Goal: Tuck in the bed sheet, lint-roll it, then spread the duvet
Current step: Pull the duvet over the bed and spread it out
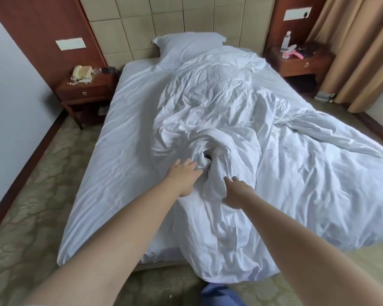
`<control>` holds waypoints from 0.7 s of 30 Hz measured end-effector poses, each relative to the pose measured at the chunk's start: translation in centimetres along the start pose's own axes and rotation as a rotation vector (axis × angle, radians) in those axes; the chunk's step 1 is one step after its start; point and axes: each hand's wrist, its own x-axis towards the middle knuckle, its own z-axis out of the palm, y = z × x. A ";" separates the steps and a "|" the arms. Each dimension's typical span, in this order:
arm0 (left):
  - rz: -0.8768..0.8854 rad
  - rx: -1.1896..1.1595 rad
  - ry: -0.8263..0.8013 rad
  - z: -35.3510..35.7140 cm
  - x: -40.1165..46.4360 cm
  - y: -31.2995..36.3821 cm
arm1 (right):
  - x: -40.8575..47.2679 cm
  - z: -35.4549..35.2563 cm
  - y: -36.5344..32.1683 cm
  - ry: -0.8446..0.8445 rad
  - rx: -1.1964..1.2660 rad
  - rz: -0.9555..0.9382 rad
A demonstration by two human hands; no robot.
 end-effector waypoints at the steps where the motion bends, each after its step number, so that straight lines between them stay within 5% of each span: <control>1: -0.001 0.020 0.025 -0.3 1.9 -0.2 | 1.7 -0.1 0.3 -0.006 0.020 0.013; 16: 0.270 0.341 -0.041 -1.9 23.2 1.0 | 15.6 -0.8 5.7 -0.199 0.413 0.173; 21: 0.215 0.125 -0.154 -1.6 22.2 0.1 | 15.8 -1.1 5.3 -0.198 0.442 0.186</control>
